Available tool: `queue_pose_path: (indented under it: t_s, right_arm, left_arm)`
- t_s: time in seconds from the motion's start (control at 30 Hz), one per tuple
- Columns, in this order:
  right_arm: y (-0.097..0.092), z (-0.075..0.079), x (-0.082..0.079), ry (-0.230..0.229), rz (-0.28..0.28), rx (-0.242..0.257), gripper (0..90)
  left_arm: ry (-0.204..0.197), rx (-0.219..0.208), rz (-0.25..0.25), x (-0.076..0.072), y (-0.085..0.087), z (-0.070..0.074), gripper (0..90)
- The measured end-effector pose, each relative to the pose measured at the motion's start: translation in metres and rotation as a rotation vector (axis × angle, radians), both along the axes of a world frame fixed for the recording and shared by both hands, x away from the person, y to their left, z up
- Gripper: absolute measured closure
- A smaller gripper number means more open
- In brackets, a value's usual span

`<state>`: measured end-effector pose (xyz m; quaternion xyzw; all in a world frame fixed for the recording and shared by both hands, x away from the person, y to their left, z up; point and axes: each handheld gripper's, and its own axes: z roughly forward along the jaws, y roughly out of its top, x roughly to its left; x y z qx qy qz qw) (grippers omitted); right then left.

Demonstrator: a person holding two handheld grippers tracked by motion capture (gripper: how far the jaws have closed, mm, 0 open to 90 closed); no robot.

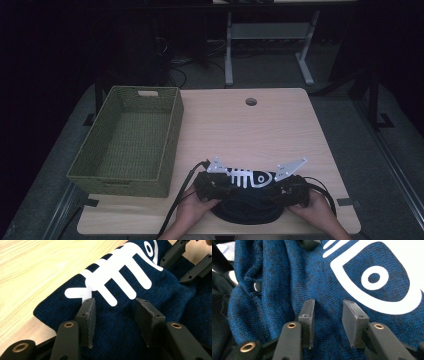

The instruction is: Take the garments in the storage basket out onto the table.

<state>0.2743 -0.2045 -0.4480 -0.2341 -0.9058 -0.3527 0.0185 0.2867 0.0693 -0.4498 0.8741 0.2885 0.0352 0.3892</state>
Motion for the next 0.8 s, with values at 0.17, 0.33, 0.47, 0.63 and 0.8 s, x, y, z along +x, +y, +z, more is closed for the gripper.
queue_pose_path:
  t_s: [0.17, 0.33, 0.47, 0.63, 0.8]
  right_arm:
    - [-0.012, 0.012, 0.000, -0.012, -0.066, 0.058, 54.9]
    - [-0.031, 0.018, 0.000, -0.026, -0.197, 0.070, 52.0]
    - [-0.038, 0.011, 0.001, -0.009, -0.243, 0.035, 50.4]
    - [-0.039, 0.004, 0.000, 0.006, -0.264, 0.020, 49.6]
    - [-0.037, -0.003, 0.001, 0.039, -0.270, 0.021, 48.3]
  left_arm:
    - [-0.020, -0.022, 0.021, -0.009, 0.009, 0.014, 45.9]
    - [0.013, -0.019, 0.068, -0.010, 0.020, 0.015, 42.6]
    - [0.040, -0.016, 0.101, -0.010, 0.026, 0.010, 40.3]
    - [0.075, -0.026, 0.114, -0.008, 0.029, 0.004, 38.4]
    - [0.106, -0.034, 0.124, -0.006, 0.029, -0.002, 37.6]
